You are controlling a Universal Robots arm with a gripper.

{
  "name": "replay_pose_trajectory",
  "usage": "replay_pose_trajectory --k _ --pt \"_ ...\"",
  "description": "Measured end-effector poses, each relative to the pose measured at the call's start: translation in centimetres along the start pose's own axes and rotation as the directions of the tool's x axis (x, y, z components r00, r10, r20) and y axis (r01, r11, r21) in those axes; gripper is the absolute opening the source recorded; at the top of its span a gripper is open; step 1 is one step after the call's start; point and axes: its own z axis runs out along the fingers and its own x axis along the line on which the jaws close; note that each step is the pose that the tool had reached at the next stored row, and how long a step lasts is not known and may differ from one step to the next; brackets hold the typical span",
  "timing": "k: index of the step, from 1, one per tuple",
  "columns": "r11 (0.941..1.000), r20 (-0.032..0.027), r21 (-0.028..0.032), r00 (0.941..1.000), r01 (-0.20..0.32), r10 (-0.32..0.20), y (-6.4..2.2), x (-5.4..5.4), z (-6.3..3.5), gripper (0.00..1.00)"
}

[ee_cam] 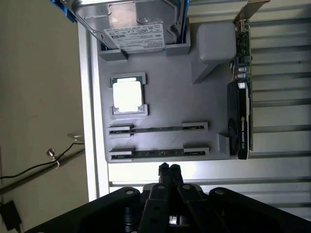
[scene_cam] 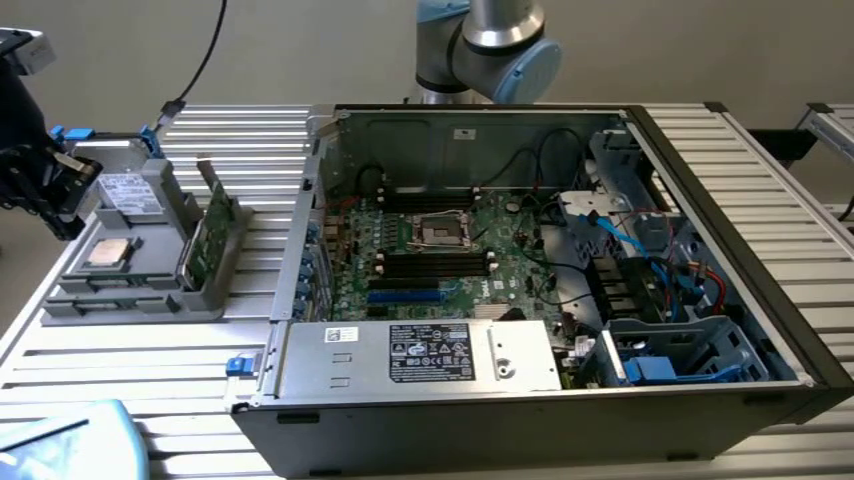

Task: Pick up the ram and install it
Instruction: 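Pick up the ram and move it above insertion slot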

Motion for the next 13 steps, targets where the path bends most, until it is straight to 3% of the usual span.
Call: replay_pose_trajectory --k 5,9,13 --pt "0.9999 0.0 0.0007 0.9999 0.011 -0.011 0.0 0.0 0.08 0.11" --pt "0.9966 -0.0033 0.0008 0.9966 0.082 -0.082 0.0 0.01 0.25 0.11" --pt "0.9877 -0.0071 0.004 0.9877 0.156 -0.156 -0.03 -0.03 0.49 0.11"
